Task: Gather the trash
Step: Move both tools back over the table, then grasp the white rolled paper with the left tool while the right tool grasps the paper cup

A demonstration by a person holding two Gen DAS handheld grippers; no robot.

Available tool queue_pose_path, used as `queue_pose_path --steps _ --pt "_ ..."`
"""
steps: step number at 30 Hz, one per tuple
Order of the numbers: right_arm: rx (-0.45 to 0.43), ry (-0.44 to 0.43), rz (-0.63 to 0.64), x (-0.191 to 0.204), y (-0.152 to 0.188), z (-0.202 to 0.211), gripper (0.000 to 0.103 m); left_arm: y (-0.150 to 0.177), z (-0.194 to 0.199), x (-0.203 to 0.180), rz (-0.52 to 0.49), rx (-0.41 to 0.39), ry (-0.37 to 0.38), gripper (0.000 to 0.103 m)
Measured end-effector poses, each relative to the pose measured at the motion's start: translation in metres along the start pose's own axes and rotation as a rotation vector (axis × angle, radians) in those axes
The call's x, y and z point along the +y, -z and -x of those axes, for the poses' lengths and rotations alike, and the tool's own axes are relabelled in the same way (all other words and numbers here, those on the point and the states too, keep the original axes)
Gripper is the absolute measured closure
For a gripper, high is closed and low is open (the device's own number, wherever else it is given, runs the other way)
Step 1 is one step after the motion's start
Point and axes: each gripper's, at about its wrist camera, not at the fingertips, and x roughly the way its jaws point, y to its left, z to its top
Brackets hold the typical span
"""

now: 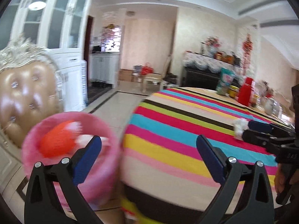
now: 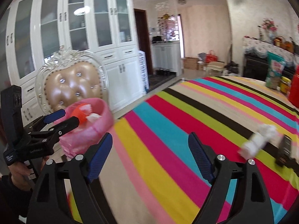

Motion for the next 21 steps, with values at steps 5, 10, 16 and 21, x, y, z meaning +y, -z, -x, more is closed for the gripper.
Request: queue_pose_path --steps 5,10,16,21 --pt "0.002 0.106 -0.063 -0.057 0.019 0.032 0.022 0.003 -0.021 -0.071 -0.049 0.043 0.094 0.005" --pt "-0.004 0.212 -0.118 -0.111 0.037 0.061 0.022 0.001 -0.054 -0.143 -0.068 0.117 0.198 0.005" --pt "0.001 0.352 -0.234 -0.181 0.053 0.088 0.022 -0.001 -0.090 -0.225 -0.147 0.145 0.284 0.005" --pt "0.010 0.461 -0.304 -0.241 0.066 0.103 0.022 0.003 -0.134 -0.272 -0.180 0.211 0.311 0.005"
